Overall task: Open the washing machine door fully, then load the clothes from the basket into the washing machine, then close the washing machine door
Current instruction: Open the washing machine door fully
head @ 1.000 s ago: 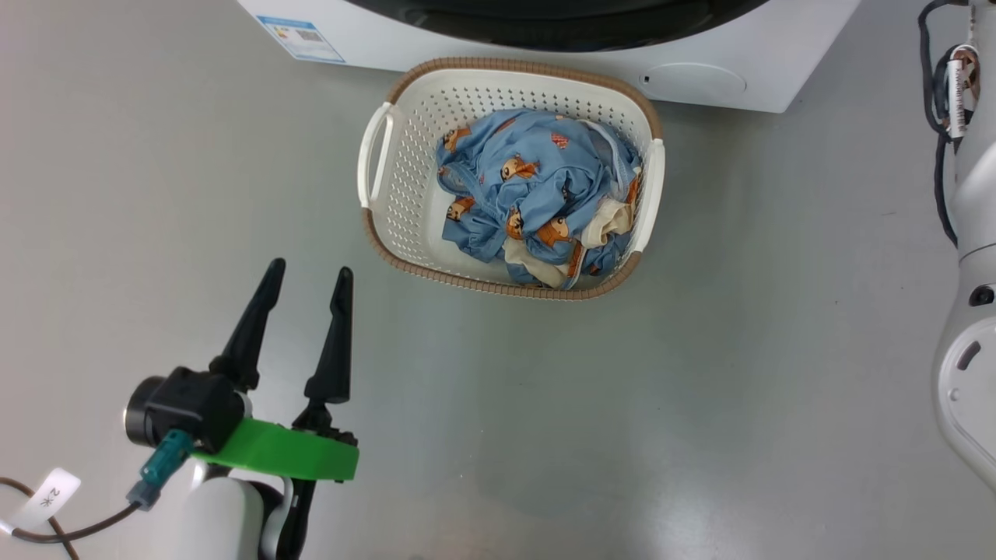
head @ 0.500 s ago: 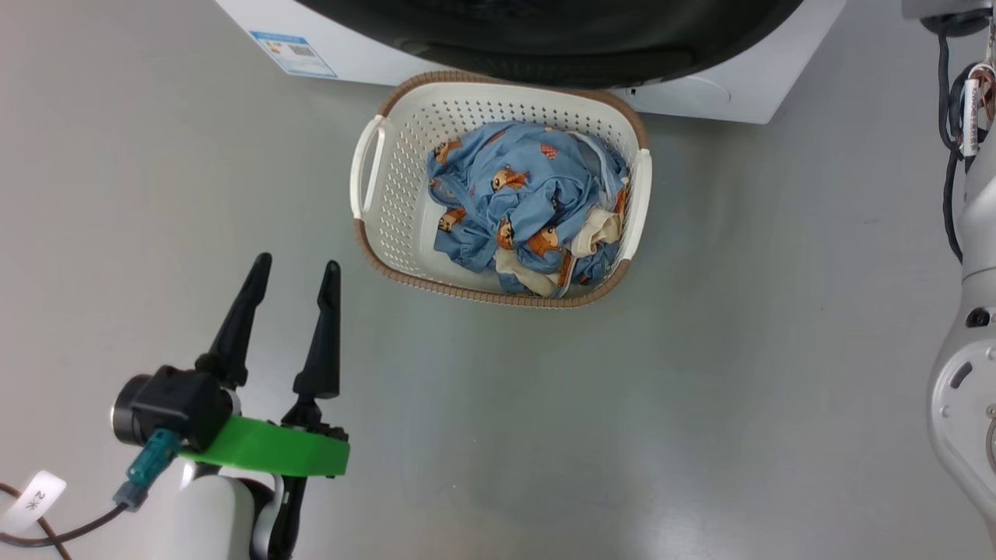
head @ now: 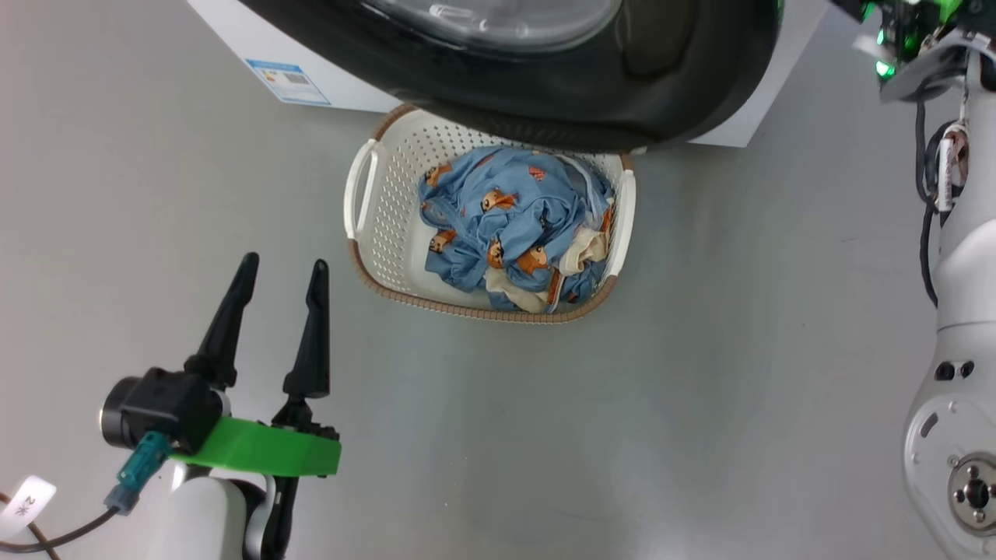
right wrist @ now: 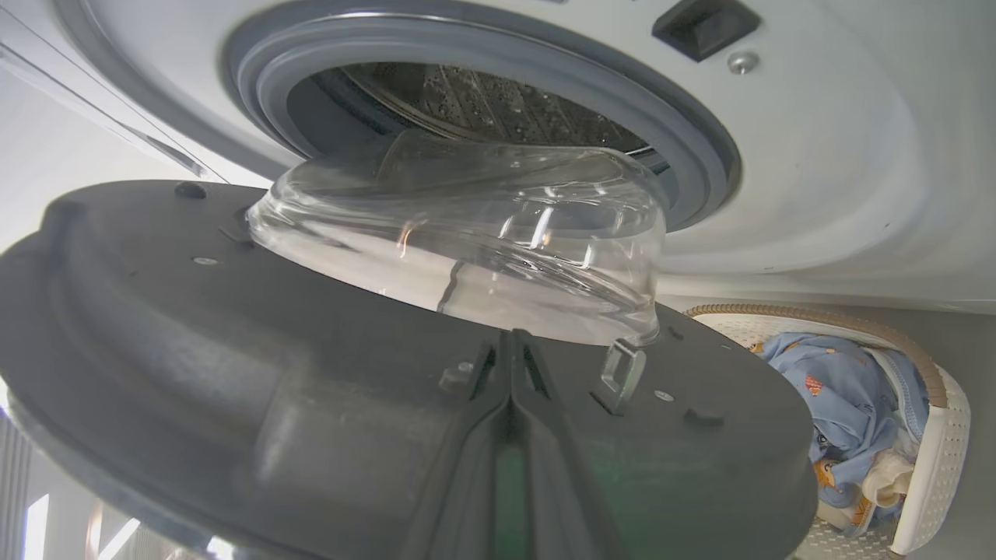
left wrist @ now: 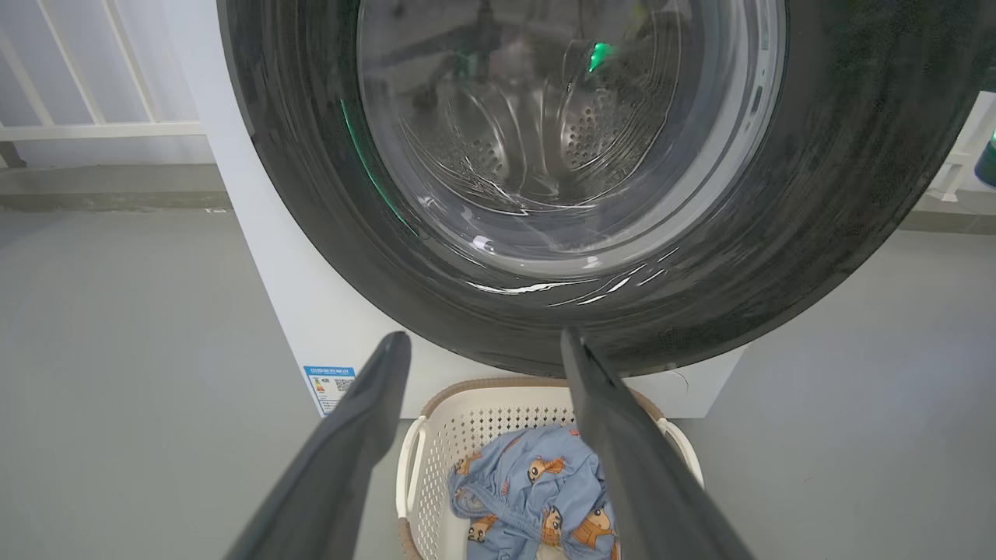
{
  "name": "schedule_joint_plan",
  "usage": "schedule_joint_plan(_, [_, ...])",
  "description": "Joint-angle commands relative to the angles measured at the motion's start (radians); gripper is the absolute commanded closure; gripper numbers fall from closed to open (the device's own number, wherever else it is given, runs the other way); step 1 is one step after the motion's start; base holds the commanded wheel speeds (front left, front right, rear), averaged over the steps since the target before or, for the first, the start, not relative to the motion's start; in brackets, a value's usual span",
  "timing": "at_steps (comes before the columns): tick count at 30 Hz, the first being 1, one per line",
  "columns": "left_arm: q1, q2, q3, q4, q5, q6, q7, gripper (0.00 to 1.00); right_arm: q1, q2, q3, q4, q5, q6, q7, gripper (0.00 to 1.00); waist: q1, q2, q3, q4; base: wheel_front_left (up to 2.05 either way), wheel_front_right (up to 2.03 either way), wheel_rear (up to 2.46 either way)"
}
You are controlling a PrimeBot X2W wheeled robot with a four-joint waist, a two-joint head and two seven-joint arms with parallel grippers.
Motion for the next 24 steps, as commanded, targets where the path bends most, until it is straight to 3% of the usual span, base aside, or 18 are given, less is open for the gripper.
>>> schedule_joint_plan(1, [0.013, 0.02, 0.037, -0.027, 0.012, -0.001, -0.009, 0.0, 0.005, 0.045, 0.028, -0.039, 0.012, 0.002, 0.022, 1.0, 0.0, 0.0, -0.008, -0.002, 0.0, 0.0, 0.0])
schedule_joint_plan(13, [0.037, 0.02, 0.046, -0.037, 0.025, -0.001, -0.009, 0.0, 0.122, 0.045, 0.096, -0.133, 0.091, 0.002, 0.156, 1.0, 0.0, 0.0, -0.049, -0.003, 0.0, 0.0, 0.0])
schedule_joint_plan(24, [0.062, 0.02, 0.05, -0.043, 0.038, -0.001, -0.009, 0.0, 0.258, 0.045, 0.229, -0.215, 0.216, 0.002, 0.209, 1.0, 0.0, 0.0, -0.109, 0.0, 0.0, 0.0, 0.0])
